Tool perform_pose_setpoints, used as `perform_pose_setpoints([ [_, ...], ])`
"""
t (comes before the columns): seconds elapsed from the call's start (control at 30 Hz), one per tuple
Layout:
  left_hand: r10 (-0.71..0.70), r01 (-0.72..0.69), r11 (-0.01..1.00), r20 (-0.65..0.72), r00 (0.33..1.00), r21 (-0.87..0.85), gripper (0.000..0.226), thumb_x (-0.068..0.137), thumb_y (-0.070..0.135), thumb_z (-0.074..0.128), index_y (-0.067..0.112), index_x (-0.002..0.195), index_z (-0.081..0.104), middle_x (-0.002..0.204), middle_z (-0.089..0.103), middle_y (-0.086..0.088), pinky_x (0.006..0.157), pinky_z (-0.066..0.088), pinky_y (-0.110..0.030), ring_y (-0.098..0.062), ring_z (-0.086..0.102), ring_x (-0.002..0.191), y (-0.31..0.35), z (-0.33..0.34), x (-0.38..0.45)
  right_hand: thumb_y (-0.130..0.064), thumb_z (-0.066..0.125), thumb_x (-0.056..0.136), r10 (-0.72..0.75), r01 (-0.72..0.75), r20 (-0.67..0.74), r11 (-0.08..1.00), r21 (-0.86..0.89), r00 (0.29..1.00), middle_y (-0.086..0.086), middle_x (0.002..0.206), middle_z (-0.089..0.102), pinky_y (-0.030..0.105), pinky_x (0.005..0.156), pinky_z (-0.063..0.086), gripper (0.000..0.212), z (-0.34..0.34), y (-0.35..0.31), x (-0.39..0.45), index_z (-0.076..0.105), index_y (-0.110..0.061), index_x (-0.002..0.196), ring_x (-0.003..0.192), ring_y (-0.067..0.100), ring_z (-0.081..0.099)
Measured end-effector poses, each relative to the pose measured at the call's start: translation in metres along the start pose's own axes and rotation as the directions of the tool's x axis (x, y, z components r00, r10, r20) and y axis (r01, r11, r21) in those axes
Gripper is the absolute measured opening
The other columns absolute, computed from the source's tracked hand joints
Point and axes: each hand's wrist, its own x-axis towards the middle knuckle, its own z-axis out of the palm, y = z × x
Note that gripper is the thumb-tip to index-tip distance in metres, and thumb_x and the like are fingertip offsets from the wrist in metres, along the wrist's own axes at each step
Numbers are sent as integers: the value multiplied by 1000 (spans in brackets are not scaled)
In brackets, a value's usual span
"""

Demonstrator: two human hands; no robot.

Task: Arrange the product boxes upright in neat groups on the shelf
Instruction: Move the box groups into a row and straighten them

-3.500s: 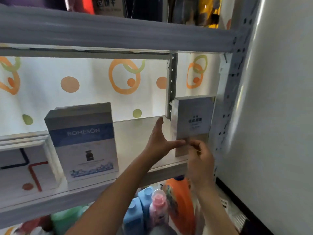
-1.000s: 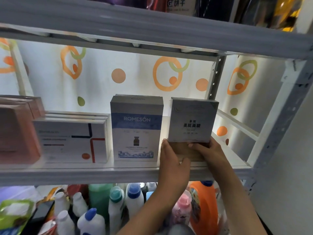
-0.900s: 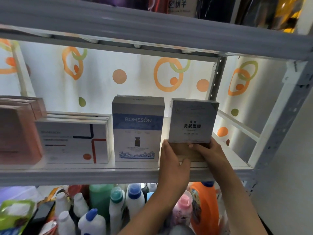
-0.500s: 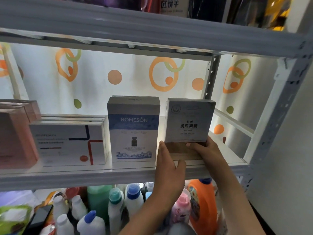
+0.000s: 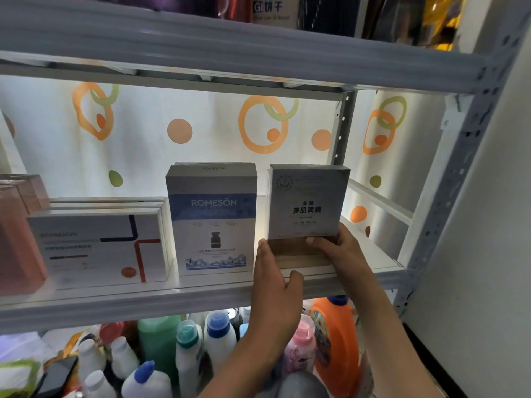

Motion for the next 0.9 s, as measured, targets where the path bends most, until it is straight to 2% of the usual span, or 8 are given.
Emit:
perform_pose_setpoints([
  [0.1,8,-8,1000,8,1000,15,74,96,21,45,27,153,-2,161,4,12,118,19,-30,-8,12,146,1,-1,-1,-28,74,83,-42,42,-57,999,2,997,-14,115,63,20,84,49,48,2,0,-3,51,-31,124,107,10,60],
  [0.23,14,-14,1000,8,1000,17,74,97,22,45,29,153,-4,161,-1,13,115,15,-26,-8,7,146,1,-2,-4,-26,75,83,-57,52,-140,998,-34,989,-6,138,55,34,103,46,59,6,4,-11,45,-29,134,126,15,52],
  [0.3,34,-34,999,13,999,27,75,98,22,43,31,152,-8,160,-5,14,114,13,-24,-7,4,147,-1,-5,-9,-28,75,84,-44,31,-257,998,-55,965,-5,149,44,32,104,39,67,10,3,-24,40,-27,141,133,17,44],
  [0.4,103,-103,987,10,995,124,76,100,27,41,38,149,-17,159,-13,18,110,9,-20,-2,0,145,-8,-11,-22,-23,72,86,-109,86,-448,994,-70,888,-7,142,50,30,98,43,55,24,-6,-51,47,-25,136,125,15,49],
  [0.47,153,-153,966,18,988,209,76,101,31,39,39,147,-22,157,-18,21,107,6,-17,2,-4,142,-11,-18,-31,-19,70,87,-199,168,-493,980,-106,847,-7,130,58,24,95,46,44,35,-14,-64,53,-23,127,116,11,54],
  [0.7,198,-200,963,32,980,178,69,101,24,38,36,151,-7,159,-3,20,108,4,-11,6,3,141,-10,-56,-49,-15,68,87,-280,254,-393,960,-118,876,-15,95,67,14,79,54,17,78,-33,-83,64,-26,100,91,0,62],
  [0.83,241,-231,964,-67,968,129,66,100,17,41,37,152,6,157,22,15,114,27,-22,-1,28,139,-14,-103,-53,-13,67,88,-357,348,-243,934,-81,902,-17,87,65,13,76,53,16,122,-53,-89,64,-27,94,86,1,63],
  [0.9,248,-219,961,-178,952,167,63,99,15,42,35,152,12,154,26,17,105,30,-10,2,36,132,-17,-133,-56,-16,66,89,-371,370,-167,928,-39,914,-18,88,66,12,78,53,13,154,-65,-92,64,-28,95,87,0,63],
])
